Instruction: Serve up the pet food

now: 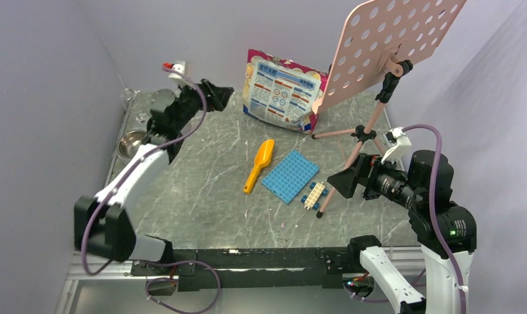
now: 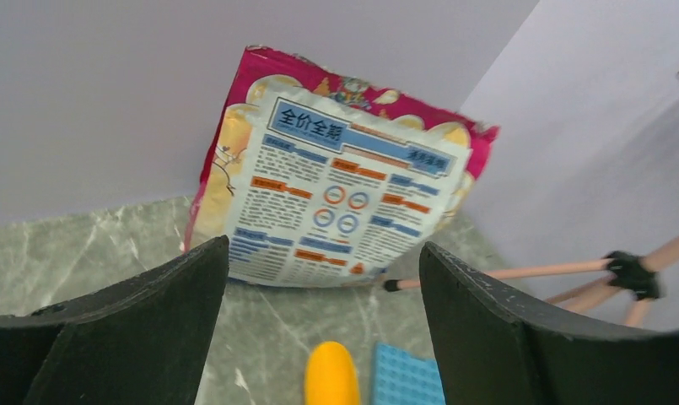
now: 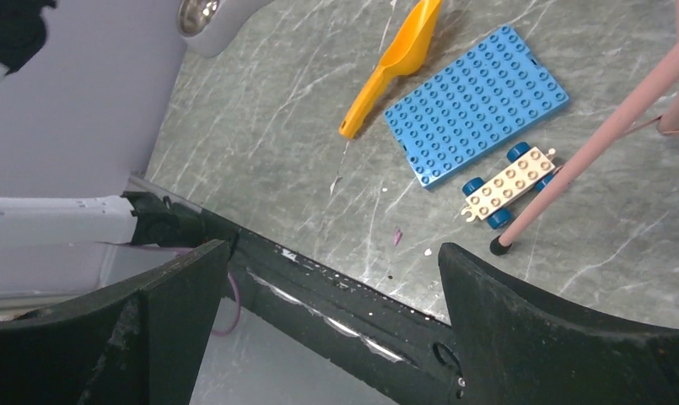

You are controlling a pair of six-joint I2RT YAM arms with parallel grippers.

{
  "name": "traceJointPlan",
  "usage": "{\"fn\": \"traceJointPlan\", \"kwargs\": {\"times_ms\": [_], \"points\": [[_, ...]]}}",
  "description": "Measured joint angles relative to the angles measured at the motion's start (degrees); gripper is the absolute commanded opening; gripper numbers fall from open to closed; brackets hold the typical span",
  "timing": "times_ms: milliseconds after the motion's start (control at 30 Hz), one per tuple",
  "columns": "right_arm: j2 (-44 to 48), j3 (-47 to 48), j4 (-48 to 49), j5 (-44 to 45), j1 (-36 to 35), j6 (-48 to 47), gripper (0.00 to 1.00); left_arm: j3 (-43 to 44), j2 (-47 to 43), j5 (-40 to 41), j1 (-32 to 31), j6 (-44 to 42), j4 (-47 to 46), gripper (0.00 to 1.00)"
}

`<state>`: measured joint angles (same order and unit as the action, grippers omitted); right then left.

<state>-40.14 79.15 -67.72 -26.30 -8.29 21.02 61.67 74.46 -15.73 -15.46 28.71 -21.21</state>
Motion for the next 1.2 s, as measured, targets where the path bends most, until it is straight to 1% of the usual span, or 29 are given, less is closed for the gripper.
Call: {"fn": "traceJointPlan", "kwargs": {"times_ms": [100, 167, 267, 333, 367, 467, 533, 633, 733, 800, 867, 900, 933, 967, 1000, 1033, 1133, 1200], "points": [[-0.2, 0.9, -0.6, 0.9, 0.0, 0.5, 1.0, 5.0, 9.6, -3.1, 0.1, -6.2, -2.0, 0.88], [-1.2, 2.0, -1.8, 1.3, 0.0, 0.9, 1.0, 10.6, 16.5, -5.5, 0.2, -10.2, -2.0, 0.88], [-2.3, 3.3, -2.3, 2.1, 0.0, 1.4, 1.0, 17.9, 25.2, -9.1, 0.7, -13.3, -4.2, 0.86], [-2.4, 3.3, -2.6, 2.5, 0.0, 1.9, 1.0, 22.4, 31.0, -12.0, 1.5, -13.8, -6.9, 0.82], [-2.3, 3.3, -2.7, 2.8, 0.0, 2.1, 1.0, 24.9, 34.1, -13.6, 1.9, -13.8, -8.2, 0.81], [-2.4, 3.6, -3.0, 3.9, 0.0, 2.6, 1.0, 34.6, 45.2, -18.9, 3.0, -12.5, -11.7, 0.82], [-2.4, 4.2, -3.6, 4.9, 0.0, 2.6, 1.0, 39.2, 51.2, -21.1, 3.3, -11.1, -13.5, 0.84], [-2.3, 4.6, -4.0, 6.4, 0.0, 2.7, 1.0, 43.5, 58.6, -22.4, 3.4, -9.8, -15.1, 0.85], [-1.3, 2.8, -3.5, 7.6, 0.0, 3.0, 1.0, 46.7, 64.1, -22.9, 3.1, -9.0, -16.4, 0.81], [0.1, 0.0, -3.4, 8.5, 0.0, 3.3, 1.0, 50.9, 68.4, -23.9, 2.6, -7.4, -18.2, 0.72], [0.6, -1.6, -3.5, 9.1, 0.0, 3.5, 1.0, 53.8, 71.7, -24.8, 2.0, -5.2, -21.5, 0.58], [0.6, -1.9, -3.5, 9.5, 0.0, 3.5, 1.0, 53.8, 72.3, -25.0, 1.7, -4.3, -22.8, 0.5], [0.6, -2.0, -3.4, 9.8, 0.0, 3.5, 1.0, 53.7, 72.6, -25.0, 1.3, -3.7, -24.5, 0.41], [0.6, -2.1, -3.4, 10.0, 0.0, 3.6, 1.0, 53.1, 72.6, -24.5, 1.0, -3.3, -26.1, 0.29], [0.7, -2.1, -3.3, 10.5, 0.0, 3.6, 1.0, 52.3, 72.5, -23.5, 0.7, -3.5, -27.7, 0.11], [0.9, -2.1, -3.2, 11.0, 0.0, 3.6, 1.0, 51.4, 72.5, -22.6, 0.5, -3.7, -29.3, 0.01], [1.9, -2.1, -3.0, 12.0, 0.0, 3.7, 1.0, 48.8, 72.0, -20.4, -0.1, -5.0, -32.1, 0.0], [2.7, -2.4, -2.9, 12.7, 0.0, 4.0, 1.0, 45.1, 70.2, -16.4, -0.8, -7.1, -33.1, 0.0]]}}
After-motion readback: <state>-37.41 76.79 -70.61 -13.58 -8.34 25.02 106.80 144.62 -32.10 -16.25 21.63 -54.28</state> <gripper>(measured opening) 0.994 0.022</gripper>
